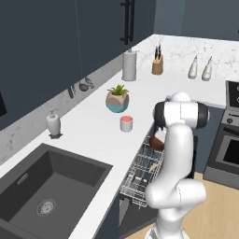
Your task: Pick up the cup and bowl from the counter, place them in the dishwasher, and close the dishwasher door.
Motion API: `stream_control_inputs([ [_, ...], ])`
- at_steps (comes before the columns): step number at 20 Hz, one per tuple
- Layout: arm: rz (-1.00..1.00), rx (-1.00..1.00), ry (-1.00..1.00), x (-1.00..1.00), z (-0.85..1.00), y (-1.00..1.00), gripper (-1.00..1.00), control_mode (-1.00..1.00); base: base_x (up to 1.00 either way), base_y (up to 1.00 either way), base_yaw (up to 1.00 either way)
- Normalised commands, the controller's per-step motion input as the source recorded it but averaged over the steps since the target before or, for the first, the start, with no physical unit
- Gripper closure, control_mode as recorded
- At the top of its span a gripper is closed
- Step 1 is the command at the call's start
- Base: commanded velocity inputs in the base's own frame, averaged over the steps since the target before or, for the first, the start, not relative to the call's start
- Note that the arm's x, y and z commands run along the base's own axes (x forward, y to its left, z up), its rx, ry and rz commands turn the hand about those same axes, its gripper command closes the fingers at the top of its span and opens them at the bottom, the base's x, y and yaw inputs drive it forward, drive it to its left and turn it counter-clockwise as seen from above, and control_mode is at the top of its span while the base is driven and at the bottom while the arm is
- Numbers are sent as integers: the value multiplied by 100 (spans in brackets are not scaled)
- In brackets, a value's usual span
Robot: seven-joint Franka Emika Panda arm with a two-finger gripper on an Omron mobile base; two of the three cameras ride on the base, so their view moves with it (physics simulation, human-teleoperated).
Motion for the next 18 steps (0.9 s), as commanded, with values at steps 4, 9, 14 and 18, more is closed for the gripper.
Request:
stream_control_inputs([
  [4, -19, 5, 9, 17, -44, 5, 100, -100, 0, 0, 0],
  [9, -16, 2, 7, 19, -32, 21, 100, -100, 0, 0, 0],
  [14, -18, 2, 13, 26, -34, 13, 100, -100, 0, 0, 0],
  [18, -19, 6, 19, 31, -30, 0, 100, -100, 0, 0, 0],
])
